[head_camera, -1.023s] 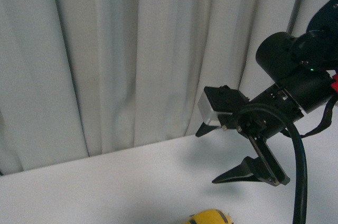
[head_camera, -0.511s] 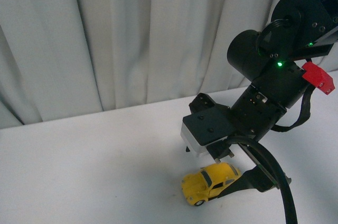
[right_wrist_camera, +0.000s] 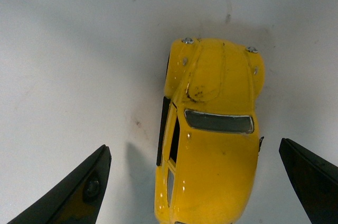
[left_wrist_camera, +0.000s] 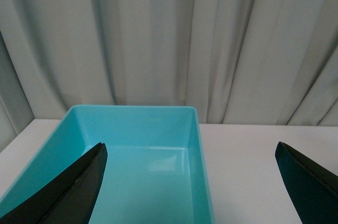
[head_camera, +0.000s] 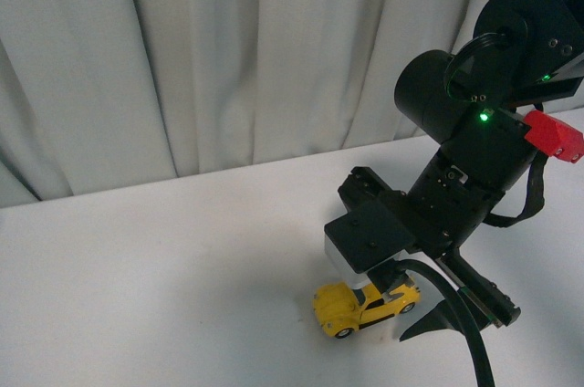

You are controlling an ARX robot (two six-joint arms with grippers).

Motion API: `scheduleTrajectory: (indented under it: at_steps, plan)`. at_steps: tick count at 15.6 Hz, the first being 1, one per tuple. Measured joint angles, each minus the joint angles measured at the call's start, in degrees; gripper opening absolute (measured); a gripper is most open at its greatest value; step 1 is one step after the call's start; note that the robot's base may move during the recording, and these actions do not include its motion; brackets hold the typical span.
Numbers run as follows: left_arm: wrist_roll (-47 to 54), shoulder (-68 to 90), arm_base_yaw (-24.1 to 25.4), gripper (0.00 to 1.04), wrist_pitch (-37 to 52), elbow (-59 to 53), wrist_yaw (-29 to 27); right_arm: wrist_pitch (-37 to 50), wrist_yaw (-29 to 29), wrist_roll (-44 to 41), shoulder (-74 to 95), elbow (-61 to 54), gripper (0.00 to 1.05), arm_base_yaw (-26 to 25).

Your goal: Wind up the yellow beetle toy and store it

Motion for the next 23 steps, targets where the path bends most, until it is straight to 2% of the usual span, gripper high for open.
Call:
scheduleTrajectory:
  at_steps: [5, 6, 9, 11, 13, 14, 20, 23]
  plan:
    - [0.0, 0.0, 0.0, 0.98, 0.02, 0.0, -0.02, 0.98, 1.9, -0.02, 1.36, 0.24, 0.98, 0.31]
    - [0.0, 0.0, 0.0, 0.98, 0.02, 0.0, 0.0, 0.92, 2.19, 0.0, 1.4, 0.24, 0.96, 0.52]
    - [0.0, 0.0, 0.0, 0.98, 0.0, 0.0, 0.0, 0.9, 2.45, -0.04, 1.4, 0.26, 0.68, 1.16]
    - [-0.02, 0.0, 0.0, 0.98, 0.0, 0.0, -0.02, 0.94, 2.47, -0.04, 1.4, 0.33, 0.62, 1.25]
    - [0.0, 0.0, 0.0, 0.98, 0.0, 0.0, -0.02, 0.96, 2.56, -0.04, 1.4, 0.35, 0.47, 1.27]
    - [0.0, 0.0, 0.0, 0.98, 0.02, 0.0, -0.02, 0.94, 2.62, 0.02, 1.4, 0.37, 0.43, 1.25]
    - [0.0, 0.0, 0.0, 0.98, 0.02, 0.0, -0.02, 1.66, 4.07, 5.51, 2.14, 0.9, 0.42, 0.7]
    - [0.0, 0.0, 0.0, 0.98, 0.0, 0.0, 0.0, 2.25, 4.07, 5.6, 2.19, 0.68, 0.42, 0.63]
